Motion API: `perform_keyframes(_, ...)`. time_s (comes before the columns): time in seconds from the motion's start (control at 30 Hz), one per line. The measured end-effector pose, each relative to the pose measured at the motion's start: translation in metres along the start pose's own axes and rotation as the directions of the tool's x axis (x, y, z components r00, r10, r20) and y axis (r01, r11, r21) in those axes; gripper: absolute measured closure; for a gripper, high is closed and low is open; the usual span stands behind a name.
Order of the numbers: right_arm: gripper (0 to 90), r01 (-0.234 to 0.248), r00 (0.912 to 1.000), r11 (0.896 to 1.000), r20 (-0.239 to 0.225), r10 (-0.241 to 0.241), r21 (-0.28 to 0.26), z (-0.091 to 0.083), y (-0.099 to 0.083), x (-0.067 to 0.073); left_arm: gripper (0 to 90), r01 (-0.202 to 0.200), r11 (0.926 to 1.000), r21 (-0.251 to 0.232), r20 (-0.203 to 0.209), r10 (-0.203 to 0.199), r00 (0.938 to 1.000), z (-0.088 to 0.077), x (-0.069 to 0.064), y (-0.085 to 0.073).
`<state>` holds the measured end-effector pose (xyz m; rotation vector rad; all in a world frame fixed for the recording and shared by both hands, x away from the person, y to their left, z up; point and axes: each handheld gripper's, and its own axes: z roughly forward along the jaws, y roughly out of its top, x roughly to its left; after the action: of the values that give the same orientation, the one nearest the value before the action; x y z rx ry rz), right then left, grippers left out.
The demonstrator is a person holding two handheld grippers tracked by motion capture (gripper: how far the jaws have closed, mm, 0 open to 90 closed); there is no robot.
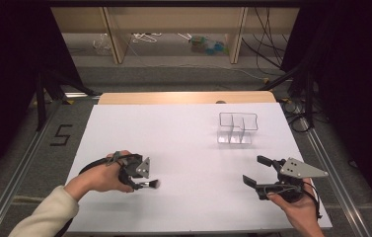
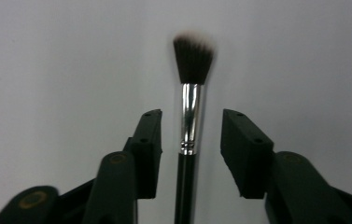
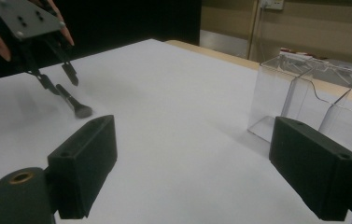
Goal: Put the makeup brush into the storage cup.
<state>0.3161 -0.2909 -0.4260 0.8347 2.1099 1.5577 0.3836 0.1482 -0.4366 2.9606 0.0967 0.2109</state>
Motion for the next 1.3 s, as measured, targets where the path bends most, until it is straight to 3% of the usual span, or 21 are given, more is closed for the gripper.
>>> perform_keyframes(0.03,16.0,-0.007,1.0,1.0,-0.001,0.007,0.005,0.0,0.0,0.0,61.1,0.0,1.0,0.0,0.0,0.0,1.0,0.0,0.0,0.0)
perform_keyframes(0.07,16.0,-0.007,1.0,1.0,0.0,0.007,0.005,0.0,0.0,0.0,62.0,-0.006,0.9991,0.041,0.033,0.005,0.9994,0.007,0.005,0.002)
perform_keyframes(0.13,16.0,-0.007,1.0,1.0,-0.003,0.007,0.015,-0.001,0.0,0.0,63.5,0.001,0.999,0.046,0.052,-0.003,0.9986,0.009,0.005,0.002)
perform_keyframes(0.23,16.1,-0.006,1.0,1.0,0.0,0.006,0.004,0.0,0.0,0.0,69.0,-0.026,0.998,0.057,0.11,0.02,0.9938,0.015,0.007,0.002)
perform_keyframes(0.3,16.1,-0.006,1.0,1.0,-0.002,0.006,0.003,0.0,0.0,0.0,69.7,-0.027,0.9975,0.065,0.109,0.02,0.9939,0.017,0.009,0.002)
perform_keyframes(0.33,16.1,0.019,0.9998,1.0,0.007,-0.019,0.016,-0.002,0.001,-0.001,70.0,-0.022,0.9975,0.067,0.108,0.014,0.9941,0.018,0.009,0.002)
perform_keyframes(0.47,16.1,0.015,0.9999,1.0,0.004,-0.015,-0.006,0.001,0.0,-0.001,69.3,-0.004,0.9969,0.078,0.108,-0.005,0.9941,0.021,0.014,0.001)
perform_keyframes(0.5,16.1,-0.008,0.9999,1.0,-0.008,0.008,0.007,0.0,0.0,0.0,68.8,0.013,0.9972,0.073,0.11,-0.021,0.9937,0.022,0.014,0.0)
perform_keyframes(0.53,16.1,-0.007,1.0,1.0,-0.003,0.007,0.007,0.0,0.0,0.0,68.3,0.0,0.9953,0.097,0.117,-0.012,0.9931,0.024,0.017,0.0)
perform_keyframes(0.73,16.1,0.003,1.0,1.0,-0.001,-0.003,0.004,0.0,0.0,-0.001,71.4,-0.007,0.9941,0.108,0.145,-0.009,0.9894,0.025,0.019,0.001)
perform_keyframes(0.83,16.1,0.011,0.9999,1.0,0.002,-0.011,0.005,0.0,0.0,-0.001,77.2,-0.023,0.9923,0.122,0.145,0.005,0.9894,0.026,0.018,0.003)
perform_keyframes(1.03,16.1,0.012,0.9999,1.0,0.006,-0.012,0.005,0.0,0.0,-0.002,77.8,-0.028,0.9896,0.141,0.135,0.009,0.9908,0.026,0.016,0.006)
perform_keyframes(1.13,16.1,-0.008,1.0,1.0,0.0,0.008,0.016,-0.001,0.0,-0.001,77.8,-0.028,0.9901,0.138,0.132,0.01,0.9911,0.026,0.015,0.006)
perform_keyframes(1.17,16.1,0.006,1.0,1.0,0.007,-0.006,0.029,-0.002,0.0,-0.002,77.9,-0.027,0.9918,0.125,0.122,0.012,0.9925,0.025,0.015,0.005)
perform_keyframes(1.23,16.1,0.008,1.0,1.0,-0.001,-0.008,-0.008,0.001,-0.001,-0.002,77.9,-0.01,0.9938,0.111,0.126,-0.004,0.9921,0.024,0.014,0.004)
perform_keyframes(1.3,16.0,-0.017,0.9998,1.0,-0.009,0.017,0.007,0.0,-0.001,-0.001,77.9,-0.01,0.9955,0.094,0.119,-0.001,0.9929,0.022,0.013,0.003)
